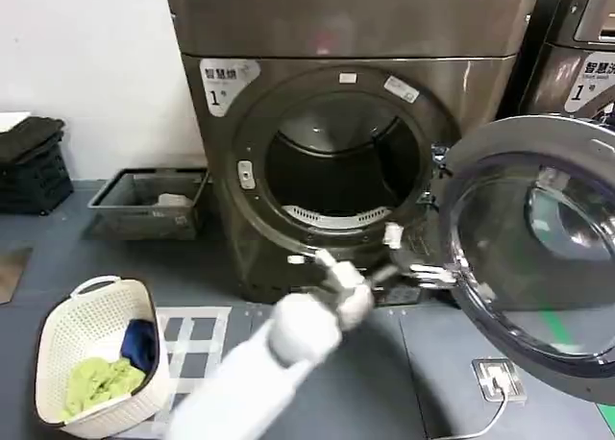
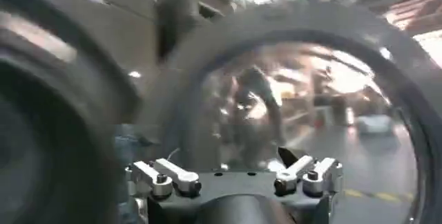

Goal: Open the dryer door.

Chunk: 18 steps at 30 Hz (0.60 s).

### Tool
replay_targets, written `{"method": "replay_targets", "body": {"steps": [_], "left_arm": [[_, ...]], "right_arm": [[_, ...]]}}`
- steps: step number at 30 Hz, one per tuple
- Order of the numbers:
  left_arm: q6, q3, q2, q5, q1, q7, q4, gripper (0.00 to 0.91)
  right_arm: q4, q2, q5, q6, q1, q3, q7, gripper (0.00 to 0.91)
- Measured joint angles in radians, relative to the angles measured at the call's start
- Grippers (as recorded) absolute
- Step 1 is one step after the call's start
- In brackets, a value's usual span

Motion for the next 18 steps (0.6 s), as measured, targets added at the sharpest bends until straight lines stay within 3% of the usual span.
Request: {"method": "replay_targets", "body": {"steps": [7, 14, 18], "left_arm": [[0.036, -0.165, 0.2, -0.062, 0.116, -0.029, -0.201, 0.907], [0.114, -0.348, 0.296, -0.157, 0.253, -0.095, -0.288, 0.907], [0.15, -0.454, 0.339, -0.229, 0.327, -0.116, -0.305, 0.907]], "right_arm": [[-0.014, -0.017, 0.008, -0.002, 0.004, -0.011, 0.0, 0.907], [-0.029, -0.037, 0.015, -0.008, 0.008, -0.027, 0.002, 0.907], [-0.029, -0.049, 0.056, -0.049, 0.005, -0.036, 0.03, 0.907]]}}
